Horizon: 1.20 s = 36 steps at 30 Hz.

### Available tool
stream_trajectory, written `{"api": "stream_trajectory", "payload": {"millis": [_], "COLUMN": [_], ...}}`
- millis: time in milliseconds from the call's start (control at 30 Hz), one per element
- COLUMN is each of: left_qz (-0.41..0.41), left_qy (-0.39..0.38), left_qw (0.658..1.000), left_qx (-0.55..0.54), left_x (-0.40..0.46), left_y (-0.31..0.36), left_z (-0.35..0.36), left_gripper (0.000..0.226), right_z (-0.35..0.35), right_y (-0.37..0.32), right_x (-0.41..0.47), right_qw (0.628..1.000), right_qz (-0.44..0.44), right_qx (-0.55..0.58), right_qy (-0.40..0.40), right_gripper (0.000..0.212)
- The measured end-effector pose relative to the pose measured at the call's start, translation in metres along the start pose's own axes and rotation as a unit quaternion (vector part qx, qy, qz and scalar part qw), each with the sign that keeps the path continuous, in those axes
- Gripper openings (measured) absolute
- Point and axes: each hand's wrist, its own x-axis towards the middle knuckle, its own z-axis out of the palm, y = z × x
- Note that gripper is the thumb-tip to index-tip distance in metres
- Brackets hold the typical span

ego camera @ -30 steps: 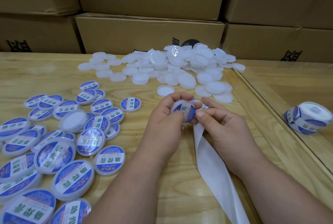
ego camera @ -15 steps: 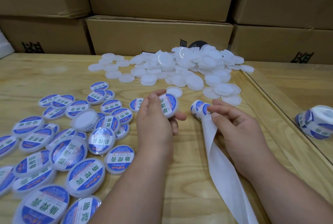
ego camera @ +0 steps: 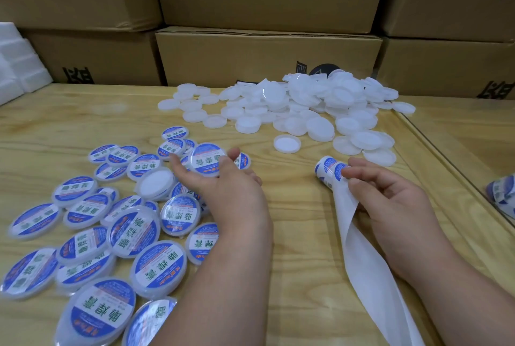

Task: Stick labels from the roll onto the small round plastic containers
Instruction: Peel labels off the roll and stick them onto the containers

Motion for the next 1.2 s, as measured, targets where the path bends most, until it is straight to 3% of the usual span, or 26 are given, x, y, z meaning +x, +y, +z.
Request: {"api": "stream_trajectory", "payload": {"millis": [100,200,267,333,400,500,633,1000,1100,1200], "left_qz": [0.008,0.047,0.093,0.133,0.175,0.194,0.24,0.252,0.256,0.249], "left_qy": [-0.006,-0.113,-0.215,-0.303,-0.333,-0.313,-0.278,-0.27,-0.263,-0.27], "left_qw": [0.999,0.984,0.939,0.848,0.771,0.76,0.677,0.649,0.664,0.712], "left_qx": [0.033,0.128,0.251,0.413,0.514,0.535,0.638,0.665,0.651,0.598], "left_x": [0.001,-0.004,-0.01,-0.016,-0.017,-0.01,0.003,0.049,0.052,0.047], "left_y": [0.003,-0.003,-0.01,-0.017,-0.022,-0.028,-0.045,-0.066,-0.066,-0.06], "left_z": [-0.001,-0.003,-0.005,-0.006,-0.007,-0.001,0.019,0.055,0.056,0.054], "left_gripper": [0.093,0.09,0.065,0.047,0.044,0.053,0.063,0.064,0.049,0.031], "right_z": [0.0,-0.001,-0.001,0.0,0.001,0.002,0.002,0.007,0.008,0.009], "right_y": [0.001,0.003,0.004,0.005,0.006,0.006,0.005,0.003,0.003,0.004], "right_x": [0.001,0.002,0.003,0.003,0.003,0.001,0.001,0.003,0.004,0.004], "right_qw": [1.0,1.0,1.0,1.0,0.999,0.998,0.998,0.996,0.996,0.995], "right_qz": [0.005,0.005,0.005,0.002,-0.006,-0.014,-0.015,-0.027,-0.026,-0.026], "right_qx": [0.003,-0.002,-0.011,-0.027,-0.042,-0.058,-0.065,-0.085,-0.086,-0.092], "right_qy": [0.003,0.005,0.007,0.011,0.012,0.012,0.018,0.012,0.005,0.002], "right_gripper": [0.029,0.029,0.032,0.033,0.031,0.027,0.023,0.033,0.032,0.031]}}
